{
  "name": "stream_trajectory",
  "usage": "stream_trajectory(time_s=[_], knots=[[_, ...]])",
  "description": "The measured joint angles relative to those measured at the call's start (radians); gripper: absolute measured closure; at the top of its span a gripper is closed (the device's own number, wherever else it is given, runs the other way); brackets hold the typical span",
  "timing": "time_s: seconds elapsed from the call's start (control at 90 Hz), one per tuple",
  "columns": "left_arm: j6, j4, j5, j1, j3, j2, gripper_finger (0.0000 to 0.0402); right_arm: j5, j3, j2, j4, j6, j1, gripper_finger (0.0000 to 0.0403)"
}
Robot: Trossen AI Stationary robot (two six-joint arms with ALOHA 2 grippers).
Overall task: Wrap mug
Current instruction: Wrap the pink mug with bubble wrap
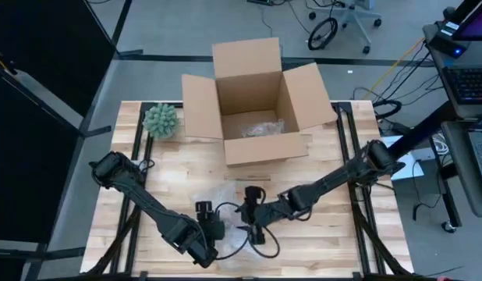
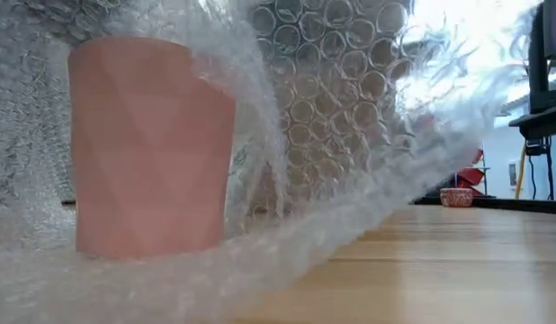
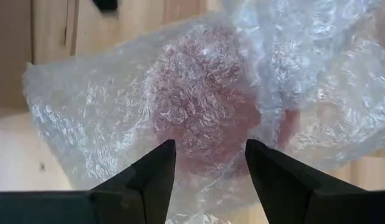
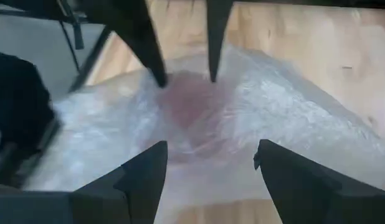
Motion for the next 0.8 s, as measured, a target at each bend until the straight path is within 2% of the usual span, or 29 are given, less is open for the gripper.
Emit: stream_trajectory(time_s=[0.156, 0.278, 0.511, 0.8], knots=[[0.001, 0.000, 0.000, 0.005, 0.000, 0.000, 0.0215, 0.014, 0.001, -0.012, 0.043, 0.020, 0.059, 0.0167], [0.000, 0.001, 0.000, 0.015, 0.000, 0.000, 0.0215, 0.032, 0.003, 0.039, 0.072, 0.024, 0.085, 0.0167], [-0.001, 0.001, 0.000, 0.016, 0.000, 0.000, 0.0215, 0.028, 0.001, 0.123, 0.226, -0.009, 0.104, 0.0167], [-0.001, -0.004, 0.001, 0.016, 0.028, 0.001, 0.0215, 0.007, 0.001, 0.127, 0.266, -0.063, 0.115, 0.0167]])
